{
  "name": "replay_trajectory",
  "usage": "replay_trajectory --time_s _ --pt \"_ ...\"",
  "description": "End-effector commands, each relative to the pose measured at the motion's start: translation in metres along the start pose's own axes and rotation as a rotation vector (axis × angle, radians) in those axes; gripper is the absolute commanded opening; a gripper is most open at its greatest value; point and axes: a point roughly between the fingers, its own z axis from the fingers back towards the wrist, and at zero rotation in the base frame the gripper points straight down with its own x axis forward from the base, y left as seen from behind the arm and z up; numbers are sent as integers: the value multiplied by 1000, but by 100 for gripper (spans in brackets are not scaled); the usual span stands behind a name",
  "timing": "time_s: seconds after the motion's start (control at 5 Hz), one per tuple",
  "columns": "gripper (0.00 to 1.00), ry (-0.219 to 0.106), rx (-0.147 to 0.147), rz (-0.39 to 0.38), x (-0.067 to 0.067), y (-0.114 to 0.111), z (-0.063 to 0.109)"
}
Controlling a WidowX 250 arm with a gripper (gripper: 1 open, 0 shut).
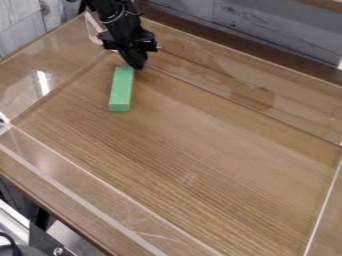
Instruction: Put the green block in the brown bowl
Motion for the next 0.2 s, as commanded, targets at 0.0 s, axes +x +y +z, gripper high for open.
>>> replay_trajectory --time_s 0.0 --pt "0 -45 15 -17 18 -2 17"
